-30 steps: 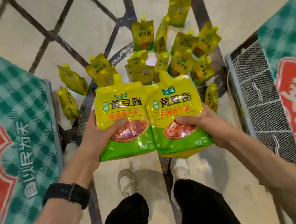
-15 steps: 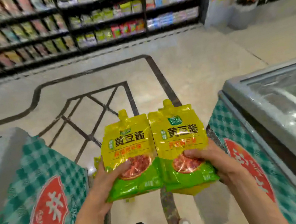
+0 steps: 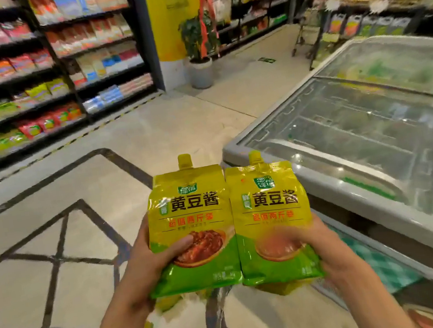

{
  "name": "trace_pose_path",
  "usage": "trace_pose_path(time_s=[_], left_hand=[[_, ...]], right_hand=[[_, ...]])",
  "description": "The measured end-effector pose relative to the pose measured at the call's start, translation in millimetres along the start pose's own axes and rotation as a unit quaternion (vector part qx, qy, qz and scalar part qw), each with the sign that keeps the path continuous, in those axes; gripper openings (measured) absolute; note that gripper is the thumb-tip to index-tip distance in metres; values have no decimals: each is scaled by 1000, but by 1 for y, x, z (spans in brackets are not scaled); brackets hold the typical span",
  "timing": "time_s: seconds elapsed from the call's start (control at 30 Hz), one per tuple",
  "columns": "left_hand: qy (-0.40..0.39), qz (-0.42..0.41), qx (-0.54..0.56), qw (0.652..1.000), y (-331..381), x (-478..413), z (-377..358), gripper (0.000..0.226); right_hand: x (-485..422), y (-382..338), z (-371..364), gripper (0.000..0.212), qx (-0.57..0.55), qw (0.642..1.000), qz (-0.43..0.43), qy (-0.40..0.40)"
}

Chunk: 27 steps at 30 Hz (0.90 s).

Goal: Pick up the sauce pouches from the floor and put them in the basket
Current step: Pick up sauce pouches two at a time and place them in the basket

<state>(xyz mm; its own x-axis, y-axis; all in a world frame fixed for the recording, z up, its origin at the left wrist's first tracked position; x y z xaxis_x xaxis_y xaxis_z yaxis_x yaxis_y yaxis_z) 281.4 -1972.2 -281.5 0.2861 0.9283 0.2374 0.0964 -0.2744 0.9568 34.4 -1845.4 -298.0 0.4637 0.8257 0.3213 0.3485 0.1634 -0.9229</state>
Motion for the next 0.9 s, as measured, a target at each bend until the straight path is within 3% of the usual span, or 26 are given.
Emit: trace_pose_path(time_s=[0.17, 0.33, 0.63, 0.77, 0.9], left_hand=[[-163, 16, -40, 986, -5, -11, -81, 114], [-296, 25, -82, 951, -29, 17, -183, 96], [-486, -6, -149, 861, -78, 166, -383, 116], [-560, -4, -162, 812, -109, 237, -460, 111], [-617, -31, -162, 769, -143, 308, -529, 100]], right_hand=[[52, -7, 65, 105, -59, 986, 56, 144], [132, -7, 146, 110, -103, 948, 110, 279], [298, 29, 304, 112, -191, 865, 148, 441], [367, 40, 362, 107, -215, 827, 168, 491], [435, 54, 410, 84, -222, 776, 187, 560]])
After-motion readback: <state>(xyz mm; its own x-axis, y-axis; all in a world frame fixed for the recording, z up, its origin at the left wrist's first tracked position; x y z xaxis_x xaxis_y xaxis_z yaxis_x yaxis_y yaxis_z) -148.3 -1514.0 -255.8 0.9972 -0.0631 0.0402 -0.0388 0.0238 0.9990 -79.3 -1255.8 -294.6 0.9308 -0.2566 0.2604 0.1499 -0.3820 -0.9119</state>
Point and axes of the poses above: each hand's wrist, its own x-axis away from the middle knuckle, its own z-axis out of the back of the hand, y = z × x, the point moved 6 cm from there along -x, towards the middle knuckle, and after that the axes turned 11 degrees about y, right-handed, at the moved point
